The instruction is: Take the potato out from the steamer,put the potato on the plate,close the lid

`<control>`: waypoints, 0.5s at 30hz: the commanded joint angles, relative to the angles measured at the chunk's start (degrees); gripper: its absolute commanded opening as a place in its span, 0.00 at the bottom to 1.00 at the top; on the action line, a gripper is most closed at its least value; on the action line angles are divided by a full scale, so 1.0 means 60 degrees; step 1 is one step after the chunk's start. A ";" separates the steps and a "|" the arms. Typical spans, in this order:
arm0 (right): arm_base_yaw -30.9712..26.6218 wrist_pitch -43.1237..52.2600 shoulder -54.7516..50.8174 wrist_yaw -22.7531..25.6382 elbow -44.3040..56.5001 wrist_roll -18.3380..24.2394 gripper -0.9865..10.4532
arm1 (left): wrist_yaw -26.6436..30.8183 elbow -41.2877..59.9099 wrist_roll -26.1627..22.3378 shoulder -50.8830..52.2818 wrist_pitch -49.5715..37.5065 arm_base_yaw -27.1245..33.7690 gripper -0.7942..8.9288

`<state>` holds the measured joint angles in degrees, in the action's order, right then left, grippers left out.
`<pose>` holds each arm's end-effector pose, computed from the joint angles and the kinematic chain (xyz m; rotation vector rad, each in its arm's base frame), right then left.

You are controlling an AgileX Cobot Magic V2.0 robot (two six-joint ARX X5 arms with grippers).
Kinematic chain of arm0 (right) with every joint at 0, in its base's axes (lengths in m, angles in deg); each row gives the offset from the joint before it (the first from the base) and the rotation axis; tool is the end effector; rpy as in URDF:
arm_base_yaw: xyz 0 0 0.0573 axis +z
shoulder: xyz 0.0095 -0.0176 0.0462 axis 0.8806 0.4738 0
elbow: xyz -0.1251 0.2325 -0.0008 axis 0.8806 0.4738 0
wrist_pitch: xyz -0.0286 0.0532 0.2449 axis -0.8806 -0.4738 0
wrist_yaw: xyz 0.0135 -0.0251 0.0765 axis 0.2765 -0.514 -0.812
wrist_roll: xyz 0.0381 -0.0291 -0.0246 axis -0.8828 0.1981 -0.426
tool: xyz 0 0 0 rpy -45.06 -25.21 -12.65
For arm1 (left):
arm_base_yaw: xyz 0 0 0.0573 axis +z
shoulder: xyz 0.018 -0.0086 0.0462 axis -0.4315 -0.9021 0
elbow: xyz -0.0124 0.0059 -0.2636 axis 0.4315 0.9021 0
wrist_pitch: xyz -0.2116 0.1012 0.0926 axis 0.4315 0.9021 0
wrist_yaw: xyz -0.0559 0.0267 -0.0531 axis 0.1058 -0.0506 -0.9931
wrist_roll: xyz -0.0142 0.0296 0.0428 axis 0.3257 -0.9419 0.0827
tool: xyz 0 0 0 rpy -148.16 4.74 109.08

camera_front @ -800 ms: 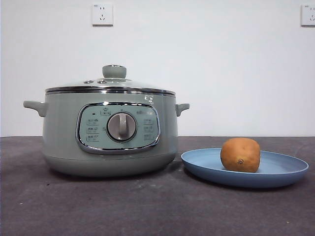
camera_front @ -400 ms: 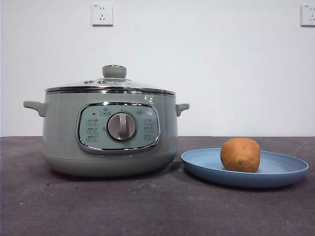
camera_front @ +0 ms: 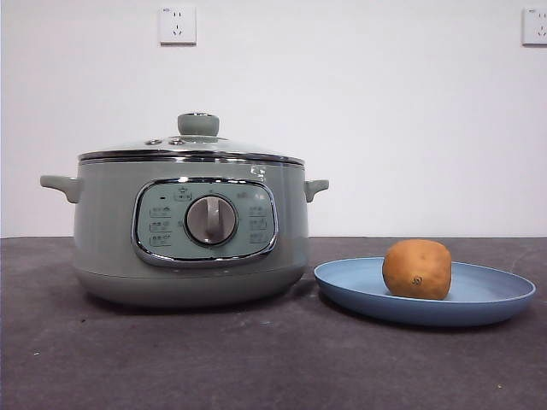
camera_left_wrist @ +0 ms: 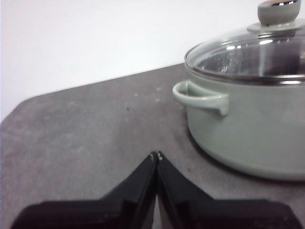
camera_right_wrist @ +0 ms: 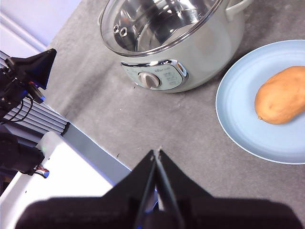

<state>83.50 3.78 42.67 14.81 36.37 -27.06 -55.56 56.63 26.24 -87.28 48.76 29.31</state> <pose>0.1121 0.0596 0.3283 0.1683 0.7698 0.7867 0.0959 0.0010 0.1581 0.1681 0.0920 -0.1250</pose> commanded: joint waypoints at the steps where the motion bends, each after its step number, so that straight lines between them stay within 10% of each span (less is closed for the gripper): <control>1: 0.0007 0.0029 -0.0007 0.0025 -0.0029 0.0022 0.09 | 0.0044 0.0149 0.0047 0.0029 0.0331 0.0033 0.08; 15: 0.0007 0.0029 -0.0007 0.0022 -0.0029 0.0022 0.09 | -0.0025 0.0149 0.0047 0.0025 0.0525 0.0058 0.08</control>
<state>83.50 3.78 42.67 14.81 36.37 -27.06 -55.38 56.63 26.24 -87.28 51.96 29.44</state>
